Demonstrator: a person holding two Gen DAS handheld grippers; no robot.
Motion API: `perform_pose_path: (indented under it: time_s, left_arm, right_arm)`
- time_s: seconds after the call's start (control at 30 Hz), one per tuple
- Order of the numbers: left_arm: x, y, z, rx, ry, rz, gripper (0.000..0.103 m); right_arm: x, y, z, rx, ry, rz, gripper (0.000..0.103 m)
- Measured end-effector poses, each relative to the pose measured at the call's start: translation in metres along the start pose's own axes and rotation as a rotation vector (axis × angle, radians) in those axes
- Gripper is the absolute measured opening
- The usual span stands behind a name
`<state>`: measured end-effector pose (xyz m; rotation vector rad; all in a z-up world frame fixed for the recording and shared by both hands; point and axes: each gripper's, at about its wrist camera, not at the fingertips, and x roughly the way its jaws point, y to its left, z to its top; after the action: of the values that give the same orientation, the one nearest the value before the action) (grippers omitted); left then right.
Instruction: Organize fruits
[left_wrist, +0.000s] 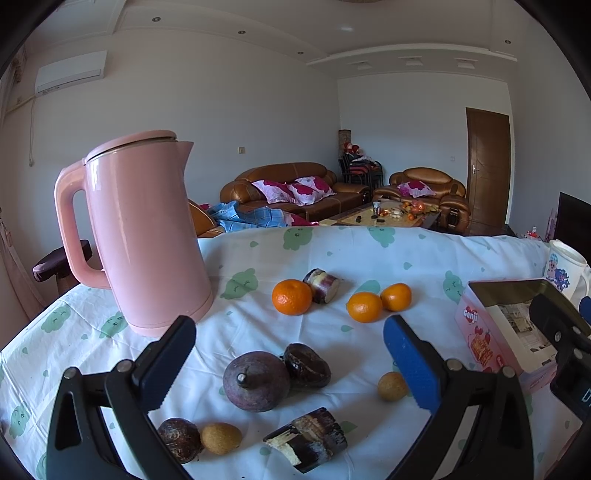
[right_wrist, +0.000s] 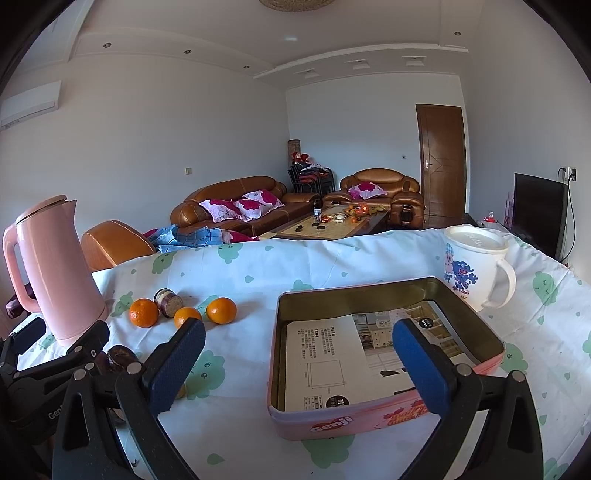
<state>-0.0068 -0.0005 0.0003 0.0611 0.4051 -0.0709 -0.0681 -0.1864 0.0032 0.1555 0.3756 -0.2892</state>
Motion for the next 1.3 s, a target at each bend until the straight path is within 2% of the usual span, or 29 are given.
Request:
perform_pose_path:
  time_s: [0.8, 1.3]
  left_arm:
    - [0.0003, 0.0008, 0.0006, -0.002, 0.002, -0.002, 0.103]
    - [-0.0029, 0.0017, -0.0049, -0.020, 0.000, 0.011, 0.103]
  right_arm:
    - [0.0010, 0.0004, -0.0002, -0.001, -0.001, 0.002, 0.102]
    - [0.0016, 0.0058, -0.0017, -0.023, 0.009, 0.048, 0.102]
